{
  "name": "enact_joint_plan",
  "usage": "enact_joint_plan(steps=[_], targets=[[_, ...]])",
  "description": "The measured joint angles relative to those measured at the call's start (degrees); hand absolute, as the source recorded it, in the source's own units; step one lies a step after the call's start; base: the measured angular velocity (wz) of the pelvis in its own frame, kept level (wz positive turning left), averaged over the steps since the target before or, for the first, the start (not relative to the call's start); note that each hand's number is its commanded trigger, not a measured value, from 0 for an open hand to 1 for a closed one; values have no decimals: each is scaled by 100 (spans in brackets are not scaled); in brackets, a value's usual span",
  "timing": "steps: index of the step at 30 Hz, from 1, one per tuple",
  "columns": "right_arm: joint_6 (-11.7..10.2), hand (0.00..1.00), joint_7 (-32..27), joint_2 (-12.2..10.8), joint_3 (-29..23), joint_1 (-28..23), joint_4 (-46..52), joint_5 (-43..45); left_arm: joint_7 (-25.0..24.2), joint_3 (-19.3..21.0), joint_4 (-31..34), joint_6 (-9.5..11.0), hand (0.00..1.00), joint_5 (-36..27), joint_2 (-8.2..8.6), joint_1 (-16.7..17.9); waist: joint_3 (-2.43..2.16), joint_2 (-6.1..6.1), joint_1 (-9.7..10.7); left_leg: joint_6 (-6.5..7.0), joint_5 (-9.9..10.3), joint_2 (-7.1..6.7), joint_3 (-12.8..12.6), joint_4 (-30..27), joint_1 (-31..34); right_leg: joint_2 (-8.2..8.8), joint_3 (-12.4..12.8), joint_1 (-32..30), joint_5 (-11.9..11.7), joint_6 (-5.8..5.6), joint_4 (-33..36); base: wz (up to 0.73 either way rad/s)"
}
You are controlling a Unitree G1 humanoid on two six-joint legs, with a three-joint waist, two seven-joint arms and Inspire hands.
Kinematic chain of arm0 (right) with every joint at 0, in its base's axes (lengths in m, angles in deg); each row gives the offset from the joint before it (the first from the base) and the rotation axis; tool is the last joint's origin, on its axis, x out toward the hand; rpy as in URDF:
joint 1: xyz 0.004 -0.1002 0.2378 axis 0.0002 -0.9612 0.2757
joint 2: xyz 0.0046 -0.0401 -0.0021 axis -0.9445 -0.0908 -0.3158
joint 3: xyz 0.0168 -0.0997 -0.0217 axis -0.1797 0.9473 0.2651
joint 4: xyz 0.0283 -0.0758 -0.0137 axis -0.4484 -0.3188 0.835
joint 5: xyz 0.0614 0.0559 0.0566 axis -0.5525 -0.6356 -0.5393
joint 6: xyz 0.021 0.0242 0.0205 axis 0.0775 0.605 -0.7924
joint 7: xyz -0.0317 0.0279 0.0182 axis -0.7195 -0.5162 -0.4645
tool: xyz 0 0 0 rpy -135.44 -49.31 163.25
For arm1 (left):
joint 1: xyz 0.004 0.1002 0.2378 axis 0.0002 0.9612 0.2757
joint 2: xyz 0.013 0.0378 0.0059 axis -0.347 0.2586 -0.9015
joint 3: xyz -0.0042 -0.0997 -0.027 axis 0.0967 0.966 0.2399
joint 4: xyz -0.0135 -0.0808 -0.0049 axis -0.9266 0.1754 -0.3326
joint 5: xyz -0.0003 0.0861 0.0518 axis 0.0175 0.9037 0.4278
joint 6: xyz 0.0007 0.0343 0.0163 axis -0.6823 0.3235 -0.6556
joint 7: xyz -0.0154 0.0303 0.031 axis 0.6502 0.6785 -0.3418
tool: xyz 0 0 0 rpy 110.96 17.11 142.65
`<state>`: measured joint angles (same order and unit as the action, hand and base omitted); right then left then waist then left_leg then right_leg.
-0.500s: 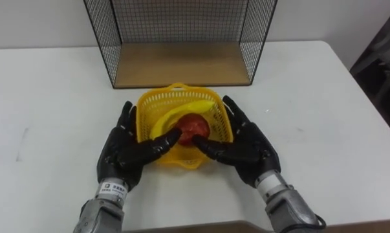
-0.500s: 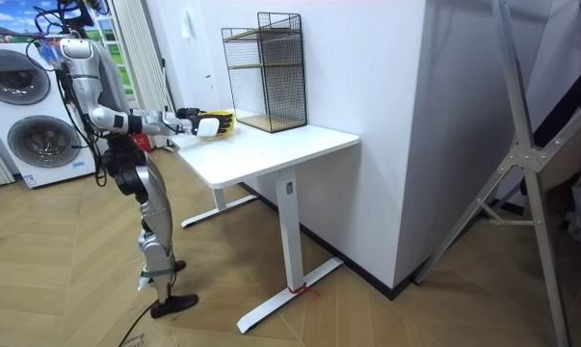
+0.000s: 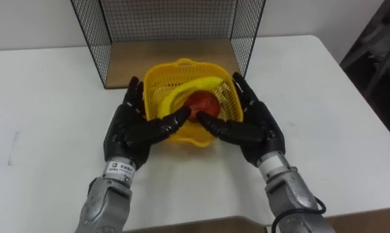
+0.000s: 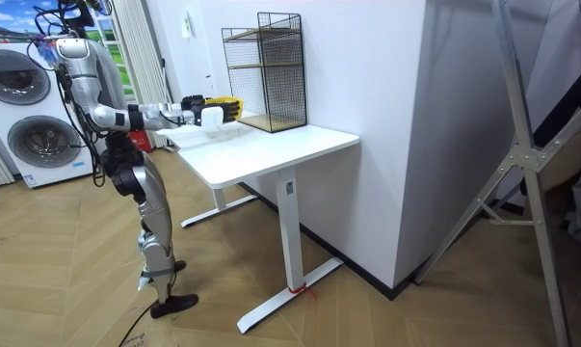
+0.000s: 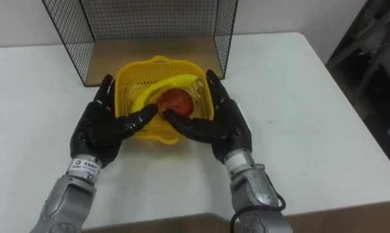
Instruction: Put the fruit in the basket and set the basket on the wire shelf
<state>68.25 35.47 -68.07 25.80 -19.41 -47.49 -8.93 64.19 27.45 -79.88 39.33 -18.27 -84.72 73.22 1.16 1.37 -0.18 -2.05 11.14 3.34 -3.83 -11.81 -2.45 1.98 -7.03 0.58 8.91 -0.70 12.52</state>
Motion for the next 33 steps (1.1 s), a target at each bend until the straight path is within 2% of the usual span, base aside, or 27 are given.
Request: enact_joint_plan(steps=[5, 9, 12, 28, 31, 33], targets=[[-175, 0, -6, -33, 13, 2, 149, -26, 48, -1, 177, 80, 0, -1, 42, -4, -43, -19, 9, 1, -1, 0, -14, -3, -47, -1, 21, 30, -2, 3, 9, -1], [-253, 0, -6, -44, 43, 2, 149, -27, 111, -3, 177, 192, 0, -5, 139, -3, -46, -21, 8, 1, -1, 0, -53, 4, -78, -1, 55, 39, -2, 3, 10, -4], [-329, 0, -5, -45, 74, 2, 149, -27, 139, -22, 177, 252, 0, -5, 152, -4, -46, -19, 8, 1, -1, 0, -62, 6, -85, -1, 62, 42, -2, 3, 10, -1], [-343, 0, -1, -73, 118, 2, 152, -18, 189, -43, 178, 329, 0, -1, 156, -2, -41, 6, -19, -1, 1, 9, -89, -57, -121, -4, 95, 46, 0, 4, 92, 0], [-359, 0, 0, -55, 167, 2, 162, -239, 204, -43, 201, 369, 0, -143, 158, -3, -35, 26, -45, -22, 75, 54, -89, -211, -102, -35, 95, 44, 42, 37, 177, -1], [-370, 0, 21, -67, 178, 2, 156, -377, 215, -38, 268, 473, 0, -231, 179, -3, -30, 40, -90, -85, 360, 198, -71, -746, 45, -133, 88, -52, 235, 114, 509, -4]])
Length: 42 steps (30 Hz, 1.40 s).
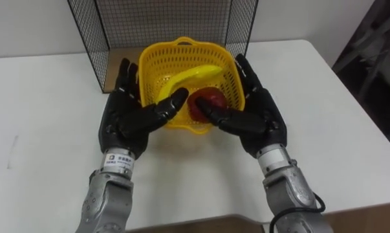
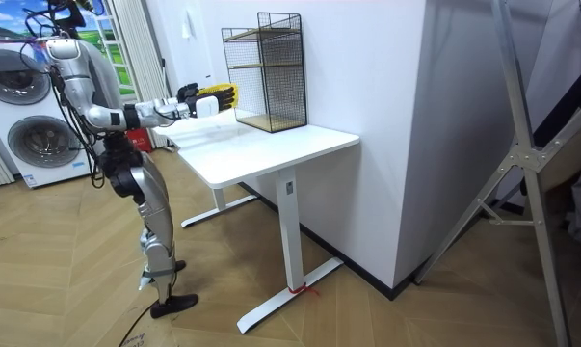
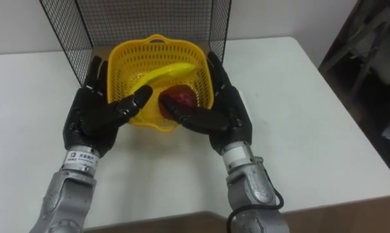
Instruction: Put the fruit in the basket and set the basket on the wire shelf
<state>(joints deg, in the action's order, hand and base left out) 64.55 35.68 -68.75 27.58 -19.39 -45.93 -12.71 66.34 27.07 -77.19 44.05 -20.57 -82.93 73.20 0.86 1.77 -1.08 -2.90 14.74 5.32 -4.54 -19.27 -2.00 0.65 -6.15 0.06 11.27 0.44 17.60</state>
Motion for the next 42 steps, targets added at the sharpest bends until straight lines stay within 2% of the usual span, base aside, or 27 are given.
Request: enact_joint_plan(steps=[1, 3, 4, 6, 8, 9, 10, 11, 12, 13, 14, 15, 17, 22, 24, 30, 35, 37, 42], targets=[[-13, 0, 26, 2, 1, -1, 0, 2, 0, 4, 48, 5, 0, 0, -8, 1, -3, 14, -18, -27, 77, 37, 12, -173, 53, -18, -5, -44, 77, 21, 136, -6], [-29, 0, 129, 20, 11, -4, -1, -26, -7, 6, 98, 116, 0, -15, -30, -1, 1, 32, -87, -145, 307, 215, 16, -924, 290, -134, -3, -172, 411, 116, 605, -5], [-27, 0, 140, 17, 17, -10, -3, -27, -7, 8, 97, 116, 0, -35, -35, 2, 1, 42, -95, -145, 304, 252, 16, -1193, 388, -151, 2, -182, 487, 119, 683, -9], [-27, 0, 174, 18, 19, -13, -3, 2, -7, 26, 97, 116, 0, -71, -35, 5, 8, -16, -107, -125, 278, 398, 157, -1969, 697, -272, 40, -199, 618, 268, 918, -9], [-27, 0, 175, 5, 27, -34, -4, 12, -7, 31, 97, 115, 0, -67, -45, 26, 14, 0, -117, -105, 76, 429, 235, -2327, 884, -285, 97, -169, 595, 353, 961, -8], [-31, 0, 179, 8, 43, -32, -4, -2, -9, 25, 91, 114, 0, -71, -57, 42, 11, 20, -160, -78, -8, 403, 256, -2397, 1007, -272, 148, -117, 575, 412, 942, -6], [-40, 0, 179, 18, 38, -24, -4, -2, -9, 9, 91, 114, 0, -70, -63, 36, 10, 28, -127, -79, 17, 339, 274, -2275, 1074, -254, 143, -120, 567, 419, 922, 7], [-56, 0, 179, 42, 31, 12, -22, -1, -21, -10, 91, 118, 0, -71, -75, 36, 30, 55, -94, -78, 26, 159, 285, -1815, 1236, -215, 136, -168, 563, 421, 920, 6], [-79, 0, 179, 51, 26, 11, -31, 3, -21, -24, 92, 117, 0, -69, -64, 37, 5, 22, -94, -77, -83, -13, 287, -1222, 1412, -211, 131, -220, 568, 421, 920, -13], [-69, 0, 180, 46, 35, -13, -46, 11, -22, -13, 89, 113, 0, -65, -61, 41, -5, -19, -111, 37, -511, -137, 333, -843, 1526, -205, 109, -224, 589, 427, 929, -31], [-57, 0, 180, 47, 54, -29, -48, 11, -22, -1, 90, 113, 0, -65, -72, 48, -31, -52, -155, 112, -723, -165, 342, -781, 1510, -205, 109, -210, 596, 422, 926, -13], [-24, 0, 181, 39, 73, -47, -47, 12, -29, 28, 92, 112, 0, -65, -105, 41, -51, 35, -144, 138, -751, -234, 364, -674, 1424, -162, 93, -207, 626, 376, 896, 8], [-21, 0, 206, 109, 46, -38, -27, 8, -39, 7, 93, 92, 0, -65, -96, 43, -74, 119, -68, 161, -761, -335, 379, -622, 1428, -96, 17, -203, 643, 351, 842, 20], [-23, 0, 265, 102, 17, -28, -27, 1, -39, -4, 93, 75, 0, -70, -97, 42, -63, 93, -30, 242, -694, -456, 384, -612, 1428, 8, -95, -128, 680, 299, 694, 10], [-24, 0, 265, 102, 6, -27, -27, 8, -39, -9, 99, 77, 0, -60, -96, 42, -62, 93, 56, 266, -664, -524, 436, -579, 1392, 56, -183, -18, 706, 268, 571, 21], [-33, 0, 260, 79, 7, -13, -2, -27, -39, -9, 102, 93, 0, -68, -92, 41, -51, 116, 46, 324, -586, -631, 431, -489, 1315, 159, -194, 112, 759, 197, 416, 5], [-34, 0, 219, 66, 5, 14, 108, 4, -39, -10, 149, 114, 0, -70, -79, 42, -22, 172, 52, 369, -562, -733, 413, -412, 1209, 268, -193, 246, 805, 120, 324, 4], [-33, 0, 217, 64, 5, 13, 138, 28, -43, -9, 204, 140, 0, -100, -79, 41, 17, 227, 49, 380, -555, -816, 404, -404, 1174, 316, -191, 301, 834, 77, 305, 7], [-55, 0, 166, 72, 6, 13, 243, 234, -43, -9, 230, 160, 0, -141, -80, 41, 17, 217, 48, 492, -445, -876, 380, -516, 1258, 366, -195, 272, 886, -8, 336, 5]])
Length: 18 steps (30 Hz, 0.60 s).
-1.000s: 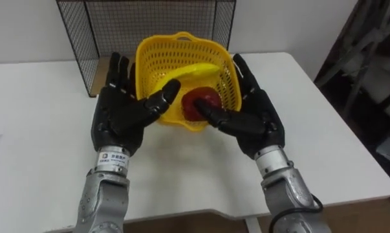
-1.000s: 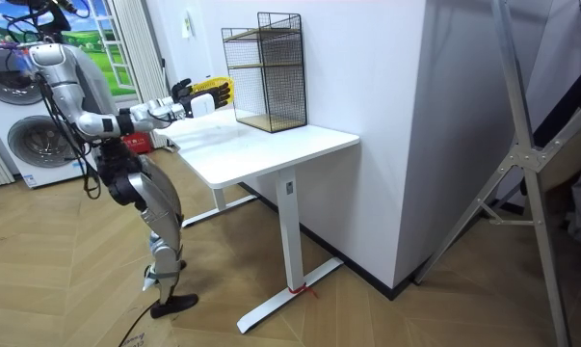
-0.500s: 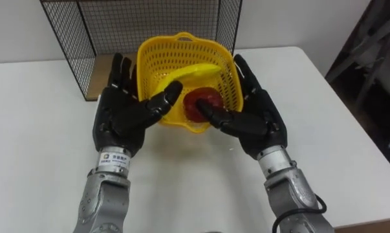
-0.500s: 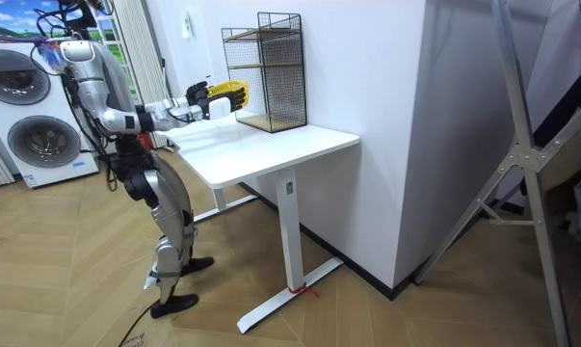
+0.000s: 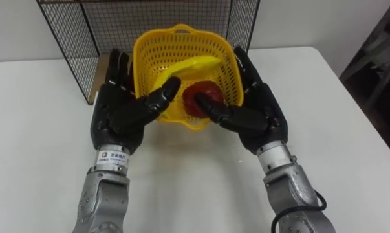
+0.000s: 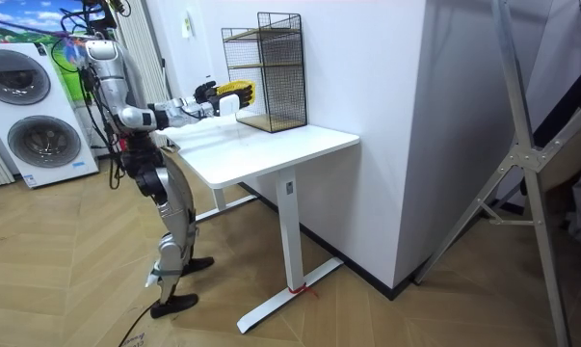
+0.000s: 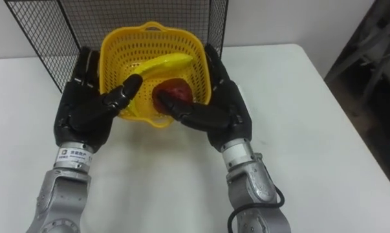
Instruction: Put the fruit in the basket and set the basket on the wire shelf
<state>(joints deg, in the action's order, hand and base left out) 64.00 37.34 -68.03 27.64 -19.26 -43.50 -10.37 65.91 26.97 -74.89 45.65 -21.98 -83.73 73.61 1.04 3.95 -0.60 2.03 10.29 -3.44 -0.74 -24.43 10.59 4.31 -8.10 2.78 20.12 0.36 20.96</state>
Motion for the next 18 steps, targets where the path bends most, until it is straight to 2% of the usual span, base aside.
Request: enact_joint_plan(steps=[4, 6, 7, 9, 12, 13, 14, 15, 16, 17, 18], targets=[[-20, 0, 0, 13, 0, 4, 0, -38, 4, -5, 0, -2, 0, 8, 20, 1, -15, -64, -17, 119, 308, -53, -59, -317, 86, 109, -7, -43, 190, -126, 318, -2], [-26, 0, 0, 8, -2, 5, -7, -33, 5, -10, -10, -11, 0, 5, 19, 3, -15, -69, -44, 231, 389, -155, -100, -350, 60, 281, -25, -276, 253, -204, 1024, -6], [-26, 0, -1, 8, -2, 5, -9, -31, 5, -12, -10, -13, 0, 5, 19, 3, -15, -68, -41, 261, 395, -187, -116, -356, 56, 340, -24, -366, 243, -222, 1240, 11], [-31, 0, -1, 7, -2, 3, -9, -25, 6, -12, -10, -20, 0, 5, 15, 3, -12, -71, -20, 389, 467, -274, -165, -406, -36, 503, 38, -606, 141, -348, 1920, 7], [-34, 0, -1, -32, -15, 3, -9, 46, 6, -5, -9, -18, 0, 22, 20, 2, -1, -102, -60, 496, 545, -311, -136, -381, -193, 565, 44, -776, -57, -414, 2300, -2], [-34, 0, 0, -35, -14, -2, -10, 65, 8, 0, -10, -19, 0, 23, 21, 3, 17, -139, -63, 503, 541, -307, -112, -342, -221, 548, 51, -774, -24, -420, 2260, -11], [-35, 0, 13, -28, -20, 11, -7, 93, 11, 12, -5, -9, 0, 21, 20, -9, 14, -166, -82, 522, 530, -272, -83, -291, -235, 483, 68, -788, 99, -420, 1889, 0], [-35, 0, 17, -24, -20, 12, -11, 99, 10, 10, -5, -9, 0, 20, 20, -16, 32, -195, -79, 546, 516, -239, -90, -265, -239, 401, 41, -806, 112, -383, 1394, 0], [-32, 0, 17, -34, -21, 12, -12, 147, 11, 11, -6, -13, 0, 21, 14, -16, 26, -180, -73, 548, 515, -244, -98, -237, -239, 286, 27, -870, -104, -337, 811, 14], [-32, 0, 16, -33, -21, 6, -19, 177, 13, 10, -20, -17, 0, 24, 21, -12, 30, -197, -56, 547, 514, -238, -53, -237, -251, 222, 61, -875, -265, -355, 755, 7], [-29, 0, 16, -33, -22, -2, -31, 178, 14, 7, -20, -36, 0, 23, 15, 0, 12, -213, -36, 536, 507, -209, -43, -152, -308, 166, 86, -798, -372, -338, 623, 0]])
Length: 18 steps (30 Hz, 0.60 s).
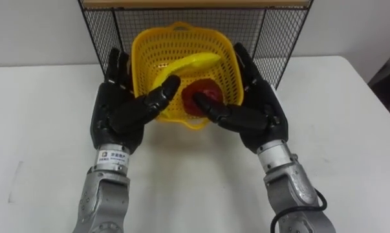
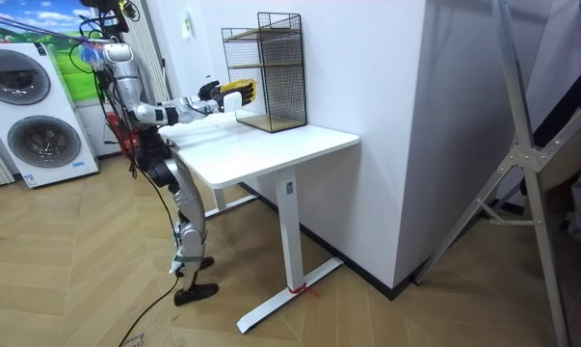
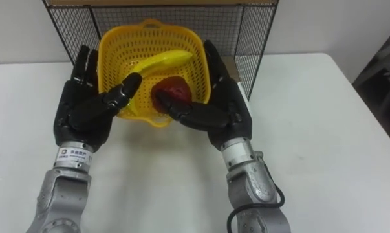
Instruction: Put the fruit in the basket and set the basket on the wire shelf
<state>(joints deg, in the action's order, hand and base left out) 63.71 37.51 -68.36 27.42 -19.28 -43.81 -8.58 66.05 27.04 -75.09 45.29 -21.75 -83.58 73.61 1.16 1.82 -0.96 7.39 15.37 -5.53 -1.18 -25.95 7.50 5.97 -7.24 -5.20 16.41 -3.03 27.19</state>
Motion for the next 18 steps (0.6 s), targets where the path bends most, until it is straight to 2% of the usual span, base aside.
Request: enact_joint_plan(steps=[3, 5, 14, 18], targets=[[-1, 0, 2, -7, -9, 37, 2, -14, 1, -7, -1, -3, 0, 18, -17, 0, -11, -17, -27, -21, -10, 102, -6, 87, -23, -132, -29, 224, -153, 26, -422, -7], [4, 0, 2, -4, -35, 39, 2, -27, 5, -22, 0, -23, 0, 19, -26, 7, -15, -14, -26, -32, -18, 123, -7, 153, -59, -167, -21, 290, -213, 26, -578, -5], [8, 0, 1, -7, -35, 68, 3, -15, 29, -29, 3, -30, 0, 19, -28, 6, -4, -58, -24, -48, -27, 156, -26, 364, -255, -231, 13, 548, -309, 30, -960, -1], [21, 0, 2, -6, -38, 66, 3, -11, 28, -17, 1, -98, 0, 19, -33, 13, -7, -82, -50, -84, -52, 192, -52, 469, -371, -280, 62, 648, -377, 59, -1073, -5]])
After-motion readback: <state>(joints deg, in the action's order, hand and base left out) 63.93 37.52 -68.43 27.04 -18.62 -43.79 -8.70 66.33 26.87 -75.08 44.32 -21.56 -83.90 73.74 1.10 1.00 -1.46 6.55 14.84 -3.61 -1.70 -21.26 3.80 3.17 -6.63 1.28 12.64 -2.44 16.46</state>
